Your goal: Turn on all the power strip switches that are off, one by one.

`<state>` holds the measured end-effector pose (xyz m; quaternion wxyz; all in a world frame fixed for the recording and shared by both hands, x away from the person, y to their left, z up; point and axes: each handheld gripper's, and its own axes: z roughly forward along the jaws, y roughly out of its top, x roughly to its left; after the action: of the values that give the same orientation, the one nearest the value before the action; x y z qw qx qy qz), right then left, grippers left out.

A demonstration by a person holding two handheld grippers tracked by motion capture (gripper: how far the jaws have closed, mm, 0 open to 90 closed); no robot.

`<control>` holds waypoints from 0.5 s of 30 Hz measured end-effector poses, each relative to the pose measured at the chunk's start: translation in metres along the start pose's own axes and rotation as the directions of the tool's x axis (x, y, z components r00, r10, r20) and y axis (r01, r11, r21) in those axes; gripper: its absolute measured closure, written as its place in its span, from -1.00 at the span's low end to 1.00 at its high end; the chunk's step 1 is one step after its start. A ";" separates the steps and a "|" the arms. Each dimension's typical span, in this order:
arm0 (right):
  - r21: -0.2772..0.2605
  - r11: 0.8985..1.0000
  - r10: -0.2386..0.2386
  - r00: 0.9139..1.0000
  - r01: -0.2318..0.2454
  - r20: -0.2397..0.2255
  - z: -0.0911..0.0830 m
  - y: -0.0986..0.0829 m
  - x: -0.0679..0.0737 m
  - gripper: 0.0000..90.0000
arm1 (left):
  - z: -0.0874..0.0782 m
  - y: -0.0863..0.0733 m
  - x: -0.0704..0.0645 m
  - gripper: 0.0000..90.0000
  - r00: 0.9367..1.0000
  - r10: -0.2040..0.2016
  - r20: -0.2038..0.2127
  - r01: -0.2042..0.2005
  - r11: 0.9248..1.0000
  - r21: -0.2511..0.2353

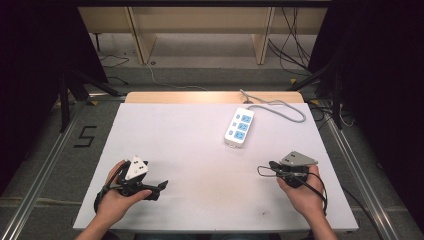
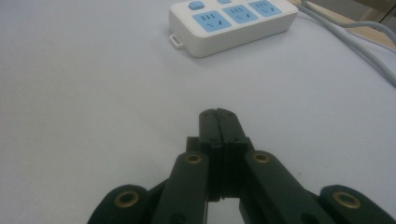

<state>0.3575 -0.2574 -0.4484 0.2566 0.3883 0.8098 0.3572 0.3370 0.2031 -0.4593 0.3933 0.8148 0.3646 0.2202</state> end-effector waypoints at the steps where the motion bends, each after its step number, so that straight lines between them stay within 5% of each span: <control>1: 0.003 1.000 0.000 1.000 0.000 0.002 0.001 0.002 -0.001 1.00 | 0.000 0.000 0.000 -0.88 1.000 0.000 0.000 0.000 1.000 0.000; 15: 0.055 0.998 0.003 1.000 -0.003 0.011 0.028 0.033 -0.017 1.00 | 0.001 0.000 0.000 -0.86 1.000 -0.001 0.000 0.001 1.000 0.001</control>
<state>0.4008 -0.2458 -0.4378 0.2495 0.3983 0.8174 0.3331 0.3375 0.2033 -0.4600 0.3930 0.8149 0.3650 0.2197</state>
